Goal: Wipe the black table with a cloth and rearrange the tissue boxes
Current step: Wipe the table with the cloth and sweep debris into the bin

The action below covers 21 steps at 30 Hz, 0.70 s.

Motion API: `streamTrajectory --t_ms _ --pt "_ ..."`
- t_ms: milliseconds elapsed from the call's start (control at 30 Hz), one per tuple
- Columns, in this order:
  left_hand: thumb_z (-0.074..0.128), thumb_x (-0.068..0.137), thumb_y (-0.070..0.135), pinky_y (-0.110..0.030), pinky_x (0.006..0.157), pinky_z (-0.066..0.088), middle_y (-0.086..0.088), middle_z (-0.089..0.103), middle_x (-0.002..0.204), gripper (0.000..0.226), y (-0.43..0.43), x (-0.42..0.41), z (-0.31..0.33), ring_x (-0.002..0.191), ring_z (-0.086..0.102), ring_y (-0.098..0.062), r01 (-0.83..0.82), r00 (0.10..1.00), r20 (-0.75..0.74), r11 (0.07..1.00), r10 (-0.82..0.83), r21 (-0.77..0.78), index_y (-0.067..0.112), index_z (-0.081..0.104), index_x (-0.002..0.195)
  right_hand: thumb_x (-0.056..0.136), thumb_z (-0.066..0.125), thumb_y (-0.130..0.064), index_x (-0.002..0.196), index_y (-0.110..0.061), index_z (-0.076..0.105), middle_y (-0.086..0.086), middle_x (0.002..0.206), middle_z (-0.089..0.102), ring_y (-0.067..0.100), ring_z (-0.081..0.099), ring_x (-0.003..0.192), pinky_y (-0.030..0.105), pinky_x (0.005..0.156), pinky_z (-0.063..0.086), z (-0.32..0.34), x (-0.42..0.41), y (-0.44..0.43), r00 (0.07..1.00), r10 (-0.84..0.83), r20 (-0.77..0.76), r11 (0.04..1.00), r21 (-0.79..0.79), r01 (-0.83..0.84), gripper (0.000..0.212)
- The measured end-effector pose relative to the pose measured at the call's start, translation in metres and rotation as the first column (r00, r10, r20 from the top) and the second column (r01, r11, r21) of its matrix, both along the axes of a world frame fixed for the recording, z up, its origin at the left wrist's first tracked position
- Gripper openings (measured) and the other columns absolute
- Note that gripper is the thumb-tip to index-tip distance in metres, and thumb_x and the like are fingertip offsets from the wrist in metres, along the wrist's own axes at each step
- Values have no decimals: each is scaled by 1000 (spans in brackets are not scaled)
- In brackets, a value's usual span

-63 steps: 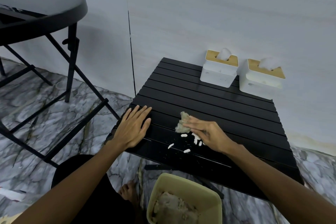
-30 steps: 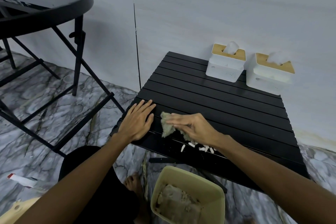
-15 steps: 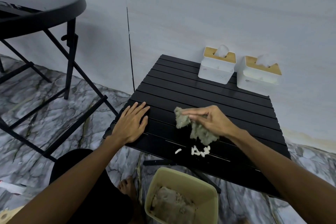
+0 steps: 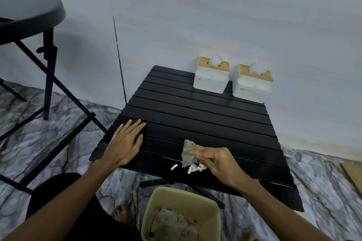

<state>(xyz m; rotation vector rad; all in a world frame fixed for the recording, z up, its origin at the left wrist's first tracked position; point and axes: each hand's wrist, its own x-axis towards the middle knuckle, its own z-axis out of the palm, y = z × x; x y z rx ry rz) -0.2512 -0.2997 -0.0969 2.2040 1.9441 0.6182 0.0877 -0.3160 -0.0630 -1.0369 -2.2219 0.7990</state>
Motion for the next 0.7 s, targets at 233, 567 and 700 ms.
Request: streamTrajectory --t_ms 233,567,700 --pt "17 97 51 -35 123 5 6 29 159 61 -19 18 -1 150 14 -13 91 996 -1 996 -91 16 26 35 151 97 67 -26 121 -45 67 -8 111 77 2 69 71 24 69 59 11 51 21 813 -582 -7 812 56 581 30" --pt "14 98 52 -35 123 8 6 27 160 62 -27 27 -4 150 12 -13 108 993 -51 994 -108 11 26 36 150 107 47 -26 151 -27 46 -4 160 38 10 26 151 37 122 31 -30 34 -3 893 -405 196 914 125 387 44" --pt "14 98 52 -35 123 9 7 27 160 62 -28 26 -5 150 13 -13 102 993 -58 995 -101 12 26 37 150 108 44 -26 149 -28 48 -7 156 45 7 29 150 37 122 32 -33 17 -25 911 -373 175 926 125 355 42"
